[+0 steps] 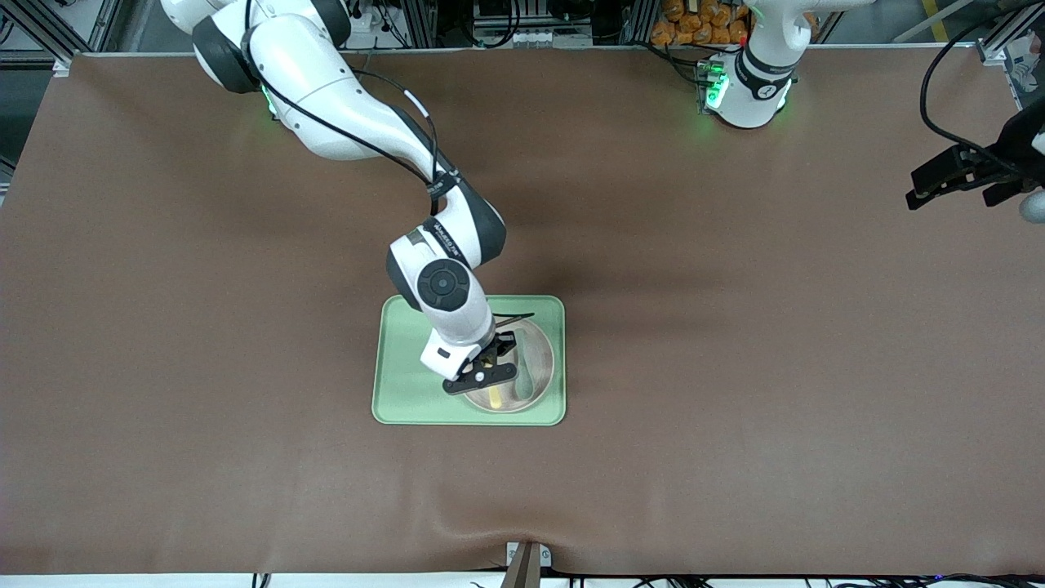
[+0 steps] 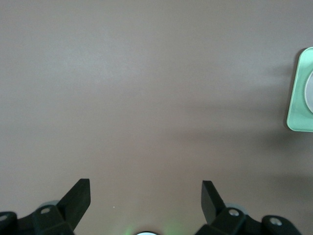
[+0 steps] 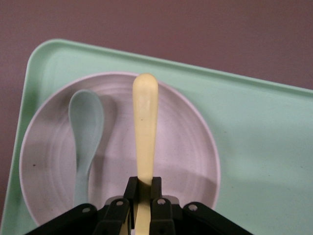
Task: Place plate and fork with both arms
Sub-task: 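Lift the fork off the plate and move it beside the plate, then lower the fork onto the tray and open the right gripper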
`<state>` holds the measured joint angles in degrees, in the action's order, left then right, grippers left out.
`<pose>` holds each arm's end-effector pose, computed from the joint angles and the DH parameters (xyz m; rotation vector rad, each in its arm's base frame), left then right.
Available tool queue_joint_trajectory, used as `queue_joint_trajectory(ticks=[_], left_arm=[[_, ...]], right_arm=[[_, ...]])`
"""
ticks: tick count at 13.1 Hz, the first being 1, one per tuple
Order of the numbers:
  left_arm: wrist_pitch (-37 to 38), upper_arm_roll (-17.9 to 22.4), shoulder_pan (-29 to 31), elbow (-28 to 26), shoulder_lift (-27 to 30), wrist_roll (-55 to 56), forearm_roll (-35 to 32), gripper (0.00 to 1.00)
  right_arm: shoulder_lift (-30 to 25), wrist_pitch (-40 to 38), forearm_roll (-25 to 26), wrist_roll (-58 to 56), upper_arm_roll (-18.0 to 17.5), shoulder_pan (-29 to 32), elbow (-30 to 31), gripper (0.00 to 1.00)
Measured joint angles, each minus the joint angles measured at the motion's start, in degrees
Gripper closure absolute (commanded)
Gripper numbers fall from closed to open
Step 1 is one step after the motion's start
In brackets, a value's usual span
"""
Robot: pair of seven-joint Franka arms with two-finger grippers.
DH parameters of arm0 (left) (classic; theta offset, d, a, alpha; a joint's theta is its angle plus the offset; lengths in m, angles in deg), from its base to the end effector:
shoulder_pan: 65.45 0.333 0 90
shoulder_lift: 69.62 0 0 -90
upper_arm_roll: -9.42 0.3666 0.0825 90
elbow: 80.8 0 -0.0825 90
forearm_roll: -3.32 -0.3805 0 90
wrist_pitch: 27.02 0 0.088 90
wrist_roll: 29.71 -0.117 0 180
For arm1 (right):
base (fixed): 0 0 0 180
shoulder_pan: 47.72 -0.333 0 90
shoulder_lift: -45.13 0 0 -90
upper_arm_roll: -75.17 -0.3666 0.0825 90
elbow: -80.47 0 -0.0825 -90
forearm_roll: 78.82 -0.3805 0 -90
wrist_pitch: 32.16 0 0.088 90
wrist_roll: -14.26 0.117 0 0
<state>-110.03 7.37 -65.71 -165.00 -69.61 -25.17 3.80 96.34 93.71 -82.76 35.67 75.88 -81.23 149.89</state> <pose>0.5377 -0.0228 0.7014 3.1338 0.0595 -0.0330 0.6736 0.4413 0.2671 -3.0452 -0.2535 -0.0911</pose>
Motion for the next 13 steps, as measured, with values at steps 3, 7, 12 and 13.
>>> queue_joint_trajectory(ticks=[3, 7, 12, 13], left_arm=[[0.37, 0.06, -0.49, -0.02, 1.42, 0.01, 0.00, 0.00], [0.29, 0.45, -0.42, -0.28, 0.50, 0.01, 0.00, 0.00], [0.25, 0.43, -0.47, -0.28, 0.09, 0.00, 0.00, 0.00], [0.25, 0.43, -0.48, -0.28, 0.09, 0.00, 0.00, 0.00]], right_arm=[[-2.62, -3.78, -2.91, -0.08, 0.02, 4.97, 1.39, 1.00], [-6.71, -1.66, -4.21, -0.40, -0.05, 7.33, 9.36, 1.00], [-9.63, 10.87, -4.21, -2.70, -0.04, 8.22, 22.47, 1.00], [-9.69, 12.27, -4.21, -2.93, -0.04, 8.22, 23.54, 1.00]])
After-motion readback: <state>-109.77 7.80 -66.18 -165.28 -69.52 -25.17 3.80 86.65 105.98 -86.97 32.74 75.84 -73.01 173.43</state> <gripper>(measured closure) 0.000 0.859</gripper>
